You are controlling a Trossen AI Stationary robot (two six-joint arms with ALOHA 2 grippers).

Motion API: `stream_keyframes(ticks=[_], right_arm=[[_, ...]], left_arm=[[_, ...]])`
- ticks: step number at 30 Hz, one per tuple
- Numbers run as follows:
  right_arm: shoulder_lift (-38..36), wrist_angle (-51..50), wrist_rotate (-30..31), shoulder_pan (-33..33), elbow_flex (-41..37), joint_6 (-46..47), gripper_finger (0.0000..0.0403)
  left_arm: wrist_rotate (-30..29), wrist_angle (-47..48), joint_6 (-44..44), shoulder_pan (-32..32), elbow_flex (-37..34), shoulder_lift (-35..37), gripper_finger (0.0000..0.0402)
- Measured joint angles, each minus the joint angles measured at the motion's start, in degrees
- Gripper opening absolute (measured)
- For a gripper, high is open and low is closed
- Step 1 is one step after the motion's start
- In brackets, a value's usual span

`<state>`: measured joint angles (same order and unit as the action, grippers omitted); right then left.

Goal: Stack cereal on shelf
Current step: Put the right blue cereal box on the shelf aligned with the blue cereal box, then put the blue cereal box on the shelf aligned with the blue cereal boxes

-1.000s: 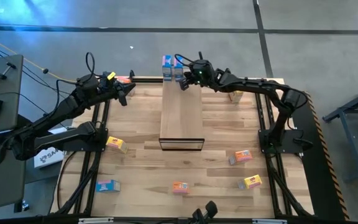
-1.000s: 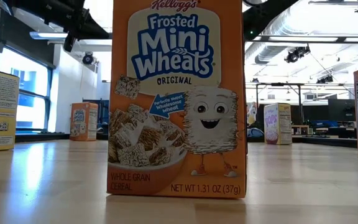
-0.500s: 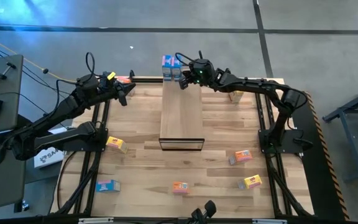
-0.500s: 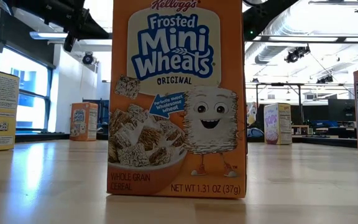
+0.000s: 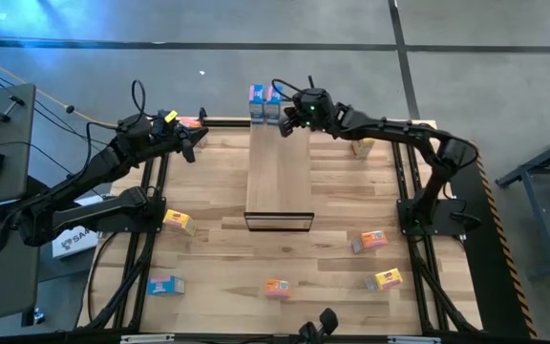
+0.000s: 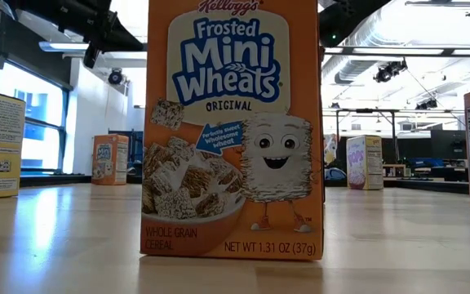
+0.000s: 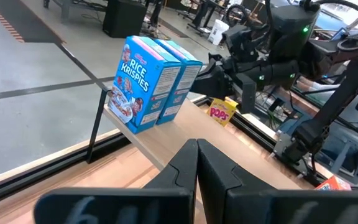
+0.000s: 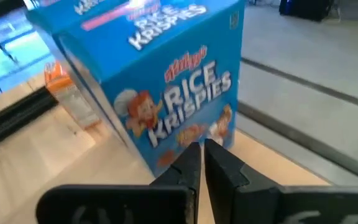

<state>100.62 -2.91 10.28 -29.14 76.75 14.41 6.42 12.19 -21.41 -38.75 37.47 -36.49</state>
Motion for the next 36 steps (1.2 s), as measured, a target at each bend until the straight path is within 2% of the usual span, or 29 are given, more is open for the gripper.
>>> stream_keyframes(ticks=[8,16,22,25,28,32,36], right_arm=[[-7.73,-8.72,-0.26,0.19,0.0,-1.37,0.0013],[-20.94,-33.06,3.79,4.81,0.0,4.27,0.0002],[-26.5,-48.03,9.05,12.12,-0.02,12.05,0.0],[-28.1,-46.53,6.8,13.48,-3.24,11.86,0.0],[-30.41,-37.62,1.64,12.63,-10.62,9.25,0.0],[-35.33,-22.83,-3.42,9.53,-21.46,6.7,0.0],[-41.18,-16.71,-8.66,5.02,-29.04,3.41,0.0]], left_arm=[[0.98,0.0,-1.03,-0.18,0.02,-0.31,0.0],[1.45,0.02,-1.55,-0.18,0.02,-0.66,0.0],[5.9,0.04,-0.83,-0.18,0.02,-2.18,0.0],[11.44,0.07,0.4,-0.06,0.02,-2.86,0.0],[15.31,1.11,0.74,1.27,0.63,-2.93,0.0],[14.19,9.18,3.33,5.65,5.94,-3.55,0.0],[7.31,22.34,4.4,12.97,13.44,-6.89,0.0]])
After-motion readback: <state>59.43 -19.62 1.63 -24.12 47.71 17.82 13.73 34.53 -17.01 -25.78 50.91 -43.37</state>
